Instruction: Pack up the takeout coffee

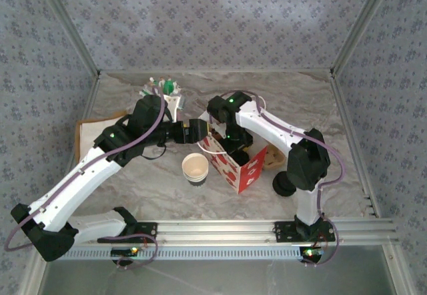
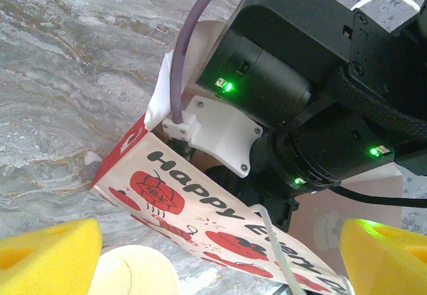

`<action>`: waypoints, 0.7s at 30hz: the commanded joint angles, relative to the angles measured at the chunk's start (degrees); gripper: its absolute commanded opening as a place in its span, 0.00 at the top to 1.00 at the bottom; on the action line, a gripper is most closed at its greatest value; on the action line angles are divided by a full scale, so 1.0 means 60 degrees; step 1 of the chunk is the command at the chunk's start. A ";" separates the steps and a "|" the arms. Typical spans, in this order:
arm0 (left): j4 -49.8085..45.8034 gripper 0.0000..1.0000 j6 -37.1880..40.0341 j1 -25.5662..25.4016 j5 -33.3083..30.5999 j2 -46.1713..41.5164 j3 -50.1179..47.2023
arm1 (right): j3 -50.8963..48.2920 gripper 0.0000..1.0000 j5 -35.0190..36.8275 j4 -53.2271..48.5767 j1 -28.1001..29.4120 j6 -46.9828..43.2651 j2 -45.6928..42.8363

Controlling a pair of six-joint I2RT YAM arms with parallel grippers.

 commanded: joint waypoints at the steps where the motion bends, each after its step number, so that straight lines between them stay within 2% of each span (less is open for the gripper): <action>1: 0.0156 0.08 0.0124 -0.0060 -0.0057 -0.0004 0.0243 | -0.0480 0.36 -0.0204 0.0375 -0.0045 -0.0193 0.0462; 21: 0.0118 0.08 0.0139 -0.0057 -0.0084 0.0069 0.0365 | -0.0551 0.36 -0.0071 0.0442 -0.0044 -0.0157 0.0188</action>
